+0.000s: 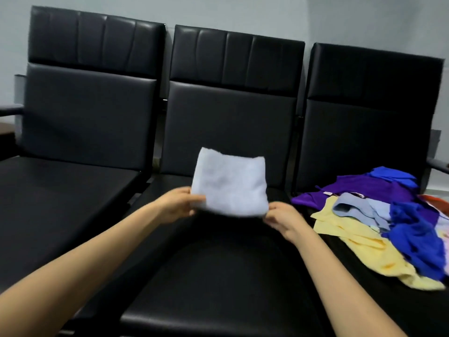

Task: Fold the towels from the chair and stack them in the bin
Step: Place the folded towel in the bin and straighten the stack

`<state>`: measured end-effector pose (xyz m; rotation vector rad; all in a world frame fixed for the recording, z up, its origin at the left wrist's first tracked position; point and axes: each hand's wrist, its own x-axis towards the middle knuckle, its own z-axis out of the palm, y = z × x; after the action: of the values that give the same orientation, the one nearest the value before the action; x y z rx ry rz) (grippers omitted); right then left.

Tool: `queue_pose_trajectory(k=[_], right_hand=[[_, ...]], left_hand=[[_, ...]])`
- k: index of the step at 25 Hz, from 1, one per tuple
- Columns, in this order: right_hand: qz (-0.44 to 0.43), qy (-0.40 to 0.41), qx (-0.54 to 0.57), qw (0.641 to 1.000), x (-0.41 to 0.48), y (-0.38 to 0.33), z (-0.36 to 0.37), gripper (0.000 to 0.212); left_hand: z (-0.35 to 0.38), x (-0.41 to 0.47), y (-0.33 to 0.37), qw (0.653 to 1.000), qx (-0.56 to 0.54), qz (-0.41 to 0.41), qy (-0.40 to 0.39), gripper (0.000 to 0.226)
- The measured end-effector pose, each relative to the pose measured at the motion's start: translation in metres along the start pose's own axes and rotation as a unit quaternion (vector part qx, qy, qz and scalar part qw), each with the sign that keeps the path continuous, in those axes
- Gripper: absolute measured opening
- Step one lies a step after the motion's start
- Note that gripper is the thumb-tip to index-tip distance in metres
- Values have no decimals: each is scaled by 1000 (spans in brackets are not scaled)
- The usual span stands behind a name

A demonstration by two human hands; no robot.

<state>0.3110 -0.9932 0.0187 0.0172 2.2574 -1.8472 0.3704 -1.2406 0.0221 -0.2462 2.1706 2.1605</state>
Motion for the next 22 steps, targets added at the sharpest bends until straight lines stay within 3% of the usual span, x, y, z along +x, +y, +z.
queue_pose_trajectory(k=[3, 7, 10, 12, 14, 16, 19, 22], right_hand=[[145, -57, -127, 980, -3, 18, -3, 26], [125, -10, -166, 978, 1, 11, -4, 9], [106, -28, -184, 977, 8, 17, 2, 25], [113, -24, -167, 979, 12, 18, 6, 25], [100, -11, -75, 992, 20, 20, 9, 47], [88, 0, 10, 996, 28, 24, 11, 66], [106, 1, 56, 993, 37, 33, 16, 51], [123, -8, 31, 992, 23, 29, 16, 26]], left_hand=[[0, -1, -24, 982, 142, -111, 53, 12], [14, -17, -10, 947, 268, -142, 109, 23], [17, -17, -10, 923, 343, -145, 97, 25], [18, -9, -9, 935, 315, -126, 100, 35], [17, 1, -9, 964, 213, -99, 121, 52], [22, 6, -9, 973, 157, -86, 144, 54], [34, 5, -8, 969, 170, -89, 155, 49], [40, 7, -1, 977, 93, -166, 101, 42]])
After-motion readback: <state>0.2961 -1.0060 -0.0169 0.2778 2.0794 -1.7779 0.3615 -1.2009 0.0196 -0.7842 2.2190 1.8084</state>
